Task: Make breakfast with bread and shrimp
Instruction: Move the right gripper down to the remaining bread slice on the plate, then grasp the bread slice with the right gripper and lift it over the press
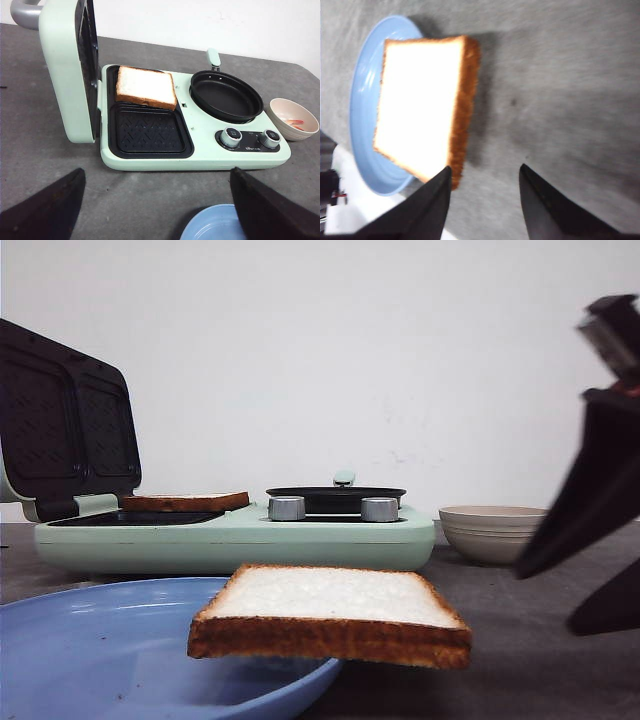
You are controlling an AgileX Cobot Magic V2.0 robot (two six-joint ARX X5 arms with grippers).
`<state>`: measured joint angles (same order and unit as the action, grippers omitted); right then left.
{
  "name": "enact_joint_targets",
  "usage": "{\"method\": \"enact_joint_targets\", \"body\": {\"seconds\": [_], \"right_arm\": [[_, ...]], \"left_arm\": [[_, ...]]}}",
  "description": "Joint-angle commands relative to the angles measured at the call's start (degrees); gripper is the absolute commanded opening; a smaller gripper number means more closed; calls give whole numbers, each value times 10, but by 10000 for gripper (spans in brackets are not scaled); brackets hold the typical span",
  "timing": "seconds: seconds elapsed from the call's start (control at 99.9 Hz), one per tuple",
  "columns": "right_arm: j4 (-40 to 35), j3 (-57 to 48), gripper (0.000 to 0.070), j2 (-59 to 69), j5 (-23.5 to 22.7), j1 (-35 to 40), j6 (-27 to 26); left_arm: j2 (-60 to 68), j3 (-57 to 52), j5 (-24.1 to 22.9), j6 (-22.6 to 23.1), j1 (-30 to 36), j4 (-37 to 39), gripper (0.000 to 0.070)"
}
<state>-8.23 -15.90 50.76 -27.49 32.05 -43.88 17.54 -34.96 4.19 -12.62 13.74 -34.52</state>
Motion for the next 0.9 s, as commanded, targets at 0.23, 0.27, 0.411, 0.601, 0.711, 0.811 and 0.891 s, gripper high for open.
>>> {"method": "enact_joint_targets", "body": {"seconds": [0.23,0.27,0.411,0.601,0.711,0.811,0.891], "right_arm": [[97,-2,284,111,-17,46,-44],[115,-2,286,123,-20,51,-52],[168,-2,291,154,-28,61,-73],[211,-2,291,186,-42,66,-86],[236,-2,291,202,-52,70,-97],[258,-2,291,217,-56,74,-103],[263,-2,290,226,-57,76,-104]], "left_arm": [[-1,-2,-3,2,0,6,511],[-1,-2,-3,3,0,6,511],[-1,-2,-3,6,0,6,511],[-1,-2,-3,11,0,6,511],[-1,-2,-3,11,0,6,511],[-1,-2,-3,11,0,6,511],[-1,-2,-3,11,0,6,511]]}}
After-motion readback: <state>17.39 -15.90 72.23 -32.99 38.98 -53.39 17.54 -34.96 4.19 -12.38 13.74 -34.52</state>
